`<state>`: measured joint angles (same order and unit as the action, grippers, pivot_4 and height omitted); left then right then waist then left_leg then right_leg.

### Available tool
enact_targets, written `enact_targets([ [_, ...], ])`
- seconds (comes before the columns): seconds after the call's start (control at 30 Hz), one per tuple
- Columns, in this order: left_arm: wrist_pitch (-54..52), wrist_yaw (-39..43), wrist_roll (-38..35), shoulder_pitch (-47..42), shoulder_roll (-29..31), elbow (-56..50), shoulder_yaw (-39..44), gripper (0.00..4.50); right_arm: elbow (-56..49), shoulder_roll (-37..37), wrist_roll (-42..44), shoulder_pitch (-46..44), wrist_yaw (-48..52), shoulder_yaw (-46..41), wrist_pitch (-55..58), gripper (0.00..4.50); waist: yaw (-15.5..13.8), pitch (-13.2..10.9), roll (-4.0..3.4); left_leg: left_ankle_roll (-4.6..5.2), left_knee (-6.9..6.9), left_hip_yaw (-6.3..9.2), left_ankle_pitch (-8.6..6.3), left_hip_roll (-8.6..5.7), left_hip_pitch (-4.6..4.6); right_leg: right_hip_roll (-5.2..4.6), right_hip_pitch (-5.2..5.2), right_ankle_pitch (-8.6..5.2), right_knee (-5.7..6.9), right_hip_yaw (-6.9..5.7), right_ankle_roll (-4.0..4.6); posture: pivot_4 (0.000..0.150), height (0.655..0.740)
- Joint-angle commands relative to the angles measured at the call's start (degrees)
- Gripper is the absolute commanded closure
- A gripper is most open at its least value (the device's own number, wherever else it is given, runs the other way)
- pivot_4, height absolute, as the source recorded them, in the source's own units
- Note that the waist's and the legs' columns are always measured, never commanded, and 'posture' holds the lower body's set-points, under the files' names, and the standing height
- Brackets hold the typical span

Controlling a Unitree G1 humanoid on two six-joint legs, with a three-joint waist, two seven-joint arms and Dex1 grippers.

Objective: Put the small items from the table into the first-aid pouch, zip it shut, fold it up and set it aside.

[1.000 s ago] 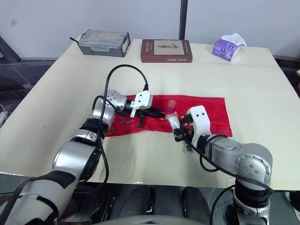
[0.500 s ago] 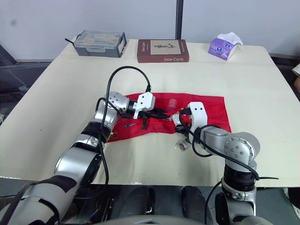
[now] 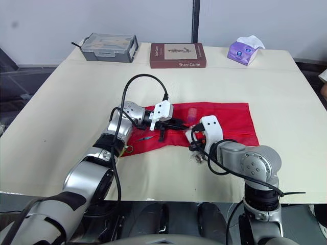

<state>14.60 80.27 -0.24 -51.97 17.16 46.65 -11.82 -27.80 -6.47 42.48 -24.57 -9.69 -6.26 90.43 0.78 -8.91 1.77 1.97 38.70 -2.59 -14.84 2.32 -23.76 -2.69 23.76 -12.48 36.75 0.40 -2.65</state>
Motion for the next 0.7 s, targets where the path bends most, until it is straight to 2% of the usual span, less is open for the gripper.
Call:
enact_targets([
  [0.03, 1.7, 1.2, -1.0, -0.6, 0.6, -2.0, -0.3, 4.5, -0.9, 1.2, -2.6, -1.6, 0.1, -5.7, -0.1, 4.49, 0.0, 0.0, 0.0, 0.0, 0.0, 0.0, 0.0, 0.0, -0.01, 0.0, 0.0, 0.0, -0.01, 0.0, 0.0, 0.15, 0.74],
  [0.27, 2.5, 1.7, -0.6, -0.9, 0.3, -0.6, -0.7, 4.5, -2.6, 7.4, -2.1, -2.8, 0.9, -13.1, 2.1, 4.49, 0.0, 0.0, -0.02, 0.0, -0.04, 0.01, 0.0, 0.0, 0.01, 0.0, 0.01, 0.0, 0.0, 0.0, 0.0, 0.15, 0.74],
  [0.53, 2.2, 0.7, -0.2, -1.6, -0.4, 0.7, -0.7, 4.5, -4.6, 7.4, -2.5, -1.9, 1.8, -10.0, 2.1, 4.49, 0.0, 0.0, -0.03, 0.0, -0.04, 0.0, 0.0, 0.0, -0.01, -0.01, 0.01, 0.0, -0.02, 0.0, 0.0, 0.15, 0.74],
  [0.7, 2.3, 1.2, -0.3, -1.2, -0.5, 0.7, -0.9, 4.5, -4.6, 12.6, -5.5, -3.7, 0.8, -14.6, 1.4, 4.49, 0.0, 0.0, -0.03, 0.0, -0.05, 0.03, 0.0, 0.0, 0.0, 0.01, 0.02, 0.0, 0.0, -0.02, 0.0, 0.15, 0.74],
])
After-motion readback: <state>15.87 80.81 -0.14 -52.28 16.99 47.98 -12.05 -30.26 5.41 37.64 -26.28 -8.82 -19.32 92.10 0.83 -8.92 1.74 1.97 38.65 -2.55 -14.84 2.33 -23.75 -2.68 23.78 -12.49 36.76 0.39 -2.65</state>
